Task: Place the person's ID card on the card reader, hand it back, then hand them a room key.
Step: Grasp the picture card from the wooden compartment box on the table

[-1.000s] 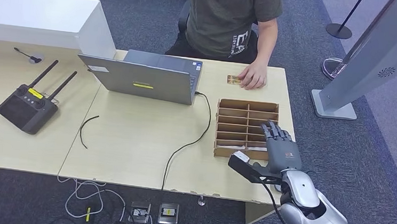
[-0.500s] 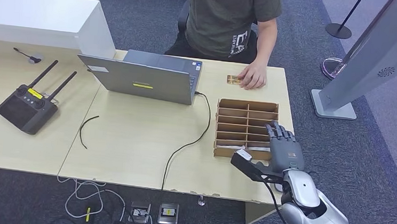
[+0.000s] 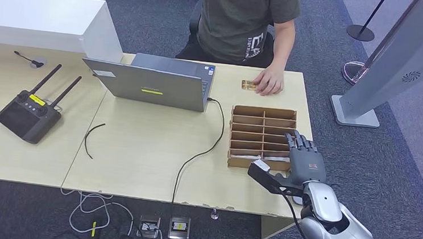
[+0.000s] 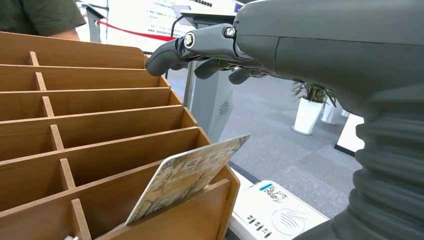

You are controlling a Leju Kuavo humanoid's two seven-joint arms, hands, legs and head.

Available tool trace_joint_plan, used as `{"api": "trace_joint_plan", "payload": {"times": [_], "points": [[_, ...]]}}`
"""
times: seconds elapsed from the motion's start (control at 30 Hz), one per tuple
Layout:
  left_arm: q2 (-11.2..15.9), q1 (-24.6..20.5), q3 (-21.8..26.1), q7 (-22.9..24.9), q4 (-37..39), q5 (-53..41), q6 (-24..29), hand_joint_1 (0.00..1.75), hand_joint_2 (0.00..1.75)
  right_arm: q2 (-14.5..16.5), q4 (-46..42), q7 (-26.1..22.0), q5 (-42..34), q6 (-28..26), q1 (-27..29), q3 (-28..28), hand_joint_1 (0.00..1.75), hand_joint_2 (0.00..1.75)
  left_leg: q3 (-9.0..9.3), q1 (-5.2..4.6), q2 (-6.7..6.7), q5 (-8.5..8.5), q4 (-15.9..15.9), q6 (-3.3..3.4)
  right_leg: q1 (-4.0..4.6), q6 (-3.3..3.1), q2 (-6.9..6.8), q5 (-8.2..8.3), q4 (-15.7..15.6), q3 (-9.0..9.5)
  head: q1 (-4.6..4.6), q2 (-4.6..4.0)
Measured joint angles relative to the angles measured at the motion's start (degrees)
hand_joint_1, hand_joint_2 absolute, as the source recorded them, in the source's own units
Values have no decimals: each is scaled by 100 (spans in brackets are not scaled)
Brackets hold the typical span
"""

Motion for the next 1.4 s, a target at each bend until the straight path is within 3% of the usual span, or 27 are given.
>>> {"api": "trace_joint_plan", "payload": {"times": [0.5, 0.53, 0.6, 0.67, 0.73, 0.8, 1.4], "points": [[0, -22, 0, 0, -9, -1, 7, 0, 0, 4, 17, -32, 2, 50, 23, 0, 0, 175, 0, 0, 7, 0, 0, 0, 0, 0, 1, 0, 0, 0, 0, 0], [0, -26, 0, 0, -9, -2, 7, 0, 0, 6, 26, -43, 1, 58, 28, 0, 12, 175, 0, 0, 7, 0, 0, 0, 0, 0, 1, 0, 0, 0, 0, 0], [0, -32, 0, 0, -9, -8, 7, 0, 0, 8, 39, -56, -2, 71, 41, 0, 56, 175, 0, 0, 7, 0, 0, 0, 0, 0, 1, 0, 0, 1, 0, 0], [0, -35, 0, 0, -9, -15, 7, 0, 0, 9, 44, -64, -8, 80, 53, 0, 113, 175, 0, 0, 7, 0, 0, 0, 0, 0, 1, 0, 0, 0, 0, 0], [0, -38, 0, 0, -9, -20, 7, 0, 0, 9, 44, -73, -14, 87, 65, 0, 156, 175, 0, 0, 7, 0, 0, 0, 0, 0, 1, 0, 0, 0, 0, 0], [0, -40, 0, 0, -9, -28, 7, 0, 0, 10, 45, -84, -15, 100, 77, 0, 175, 175, 0, 0, 7, 0, 0, 0, 0, 0, 0, 0, 0, 0, 0, 0], [3, -70, -4, 0, -9, -59, 4, 0, 0, 28, 99, -126, -87, 164, 126, 11, 175, 175, 0, 1, 7, 0, 0, 0, 1, 0, 4, 0, 0, 0, 1, 0]]}}
